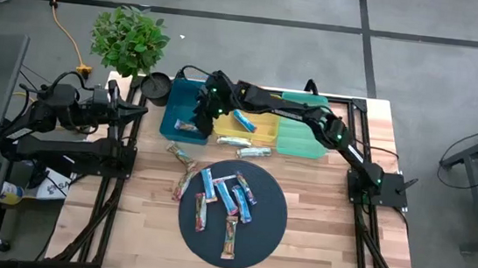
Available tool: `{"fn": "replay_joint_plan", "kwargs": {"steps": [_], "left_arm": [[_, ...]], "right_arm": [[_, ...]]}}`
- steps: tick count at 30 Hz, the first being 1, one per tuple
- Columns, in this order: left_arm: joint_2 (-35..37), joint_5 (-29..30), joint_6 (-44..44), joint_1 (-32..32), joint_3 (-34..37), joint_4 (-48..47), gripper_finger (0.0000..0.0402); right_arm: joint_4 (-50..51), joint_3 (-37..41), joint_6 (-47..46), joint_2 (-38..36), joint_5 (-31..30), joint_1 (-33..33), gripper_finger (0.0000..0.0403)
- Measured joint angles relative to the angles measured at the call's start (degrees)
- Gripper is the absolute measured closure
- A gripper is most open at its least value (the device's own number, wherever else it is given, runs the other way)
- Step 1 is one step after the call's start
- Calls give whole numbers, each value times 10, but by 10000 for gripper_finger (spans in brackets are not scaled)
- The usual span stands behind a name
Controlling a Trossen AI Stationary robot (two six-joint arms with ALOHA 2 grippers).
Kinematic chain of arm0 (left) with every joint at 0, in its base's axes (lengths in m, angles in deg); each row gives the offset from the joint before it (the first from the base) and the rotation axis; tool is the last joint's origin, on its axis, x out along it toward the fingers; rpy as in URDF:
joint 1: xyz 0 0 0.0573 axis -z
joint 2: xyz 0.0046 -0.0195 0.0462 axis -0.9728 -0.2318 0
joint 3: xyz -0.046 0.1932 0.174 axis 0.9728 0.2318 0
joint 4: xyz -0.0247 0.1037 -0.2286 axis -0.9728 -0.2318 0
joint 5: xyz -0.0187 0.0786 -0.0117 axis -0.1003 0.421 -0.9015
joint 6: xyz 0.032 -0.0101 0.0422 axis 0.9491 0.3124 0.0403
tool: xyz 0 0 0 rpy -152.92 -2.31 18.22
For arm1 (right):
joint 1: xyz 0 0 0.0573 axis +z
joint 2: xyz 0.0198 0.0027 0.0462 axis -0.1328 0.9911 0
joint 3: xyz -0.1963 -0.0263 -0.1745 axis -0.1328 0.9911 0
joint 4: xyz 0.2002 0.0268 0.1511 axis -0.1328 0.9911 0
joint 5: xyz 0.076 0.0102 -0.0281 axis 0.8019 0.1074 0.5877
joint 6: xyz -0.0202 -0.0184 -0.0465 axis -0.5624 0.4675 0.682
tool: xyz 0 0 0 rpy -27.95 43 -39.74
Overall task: Pick and place Granola Bars by type
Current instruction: Put the blue granola bar into the blue bin
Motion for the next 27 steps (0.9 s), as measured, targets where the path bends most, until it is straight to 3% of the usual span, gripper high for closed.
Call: {"fn": "replay_joint_plan", "kwargs": {"steps": [3, 6, 11, 14, 19, 27], "left_arm": [[0, -3, 0, 0, 0, 0, 402], [0, -3, 0, 0, 0, 0, 402], [0, -3, 0, 0, 0, -1, 402], [0, -4, 0, 0, 0, -1, 402], [0, -6, 0, 0, 0, -6, 402], [0, -7, 0, 0, 0, -26, 402]], "right_arm": [[113, -1, 44, -36, -17, 28, 230], [264, 1, 44, -64, -78, 57, 229], [467, 1, -59, -91, -156, 102, 220], [526, 26, -133, -88, -190, 130, 212], [504, 111, -241, -100, -194, 166, 194], [307, 317, -373, -176, -151, 179, 180]]}}
